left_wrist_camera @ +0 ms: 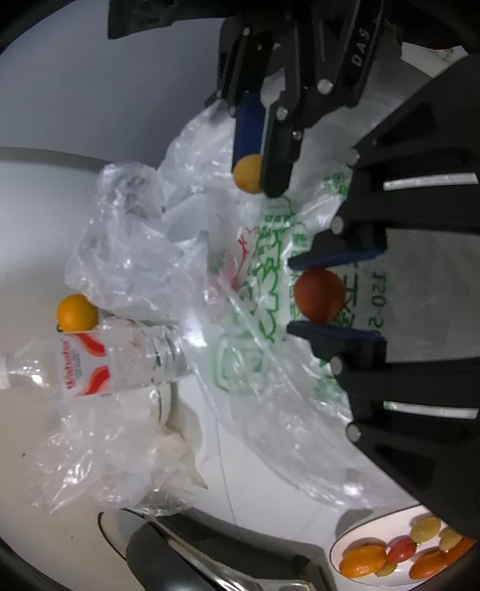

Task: Organize fruits
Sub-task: 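Carry the yellow fruit to the plate with the right tool while the left tool carries the tomato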

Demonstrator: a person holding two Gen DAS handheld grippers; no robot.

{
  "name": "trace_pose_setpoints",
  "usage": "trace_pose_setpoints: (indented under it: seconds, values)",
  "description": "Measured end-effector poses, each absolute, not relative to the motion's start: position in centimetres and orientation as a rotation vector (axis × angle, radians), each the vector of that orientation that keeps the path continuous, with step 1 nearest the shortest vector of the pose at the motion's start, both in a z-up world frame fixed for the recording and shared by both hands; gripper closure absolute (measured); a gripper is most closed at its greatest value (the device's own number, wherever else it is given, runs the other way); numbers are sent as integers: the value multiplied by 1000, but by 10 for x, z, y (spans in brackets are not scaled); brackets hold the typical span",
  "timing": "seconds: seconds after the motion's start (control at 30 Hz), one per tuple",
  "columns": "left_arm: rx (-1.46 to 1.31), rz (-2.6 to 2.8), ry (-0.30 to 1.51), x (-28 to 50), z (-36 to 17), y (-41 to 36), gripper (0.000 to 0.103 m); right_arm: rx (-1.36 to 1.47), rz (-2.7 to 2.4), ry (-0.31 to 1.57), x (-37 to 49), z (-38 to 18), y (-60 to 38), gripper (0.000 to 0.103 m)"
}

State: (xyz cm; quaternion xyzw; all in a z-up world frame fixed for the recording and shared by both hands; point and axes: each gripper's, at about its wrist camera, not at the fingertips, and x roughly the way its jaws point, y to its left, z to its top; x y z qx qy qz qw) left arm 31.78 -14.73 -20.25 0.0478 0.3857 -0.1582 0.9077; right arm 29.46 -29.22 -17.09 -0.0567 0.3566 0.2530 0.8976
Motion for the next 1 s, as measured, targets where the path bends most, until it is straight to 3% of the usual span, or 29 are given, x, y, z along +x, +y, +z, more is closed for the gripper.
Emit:
trace_pose_setpoints:
  seconds: [1.0]
  values:
    - [46, -307, 656, 222, -146, -96, 74, -200, 543, 635, 221, -123, -242, 76]
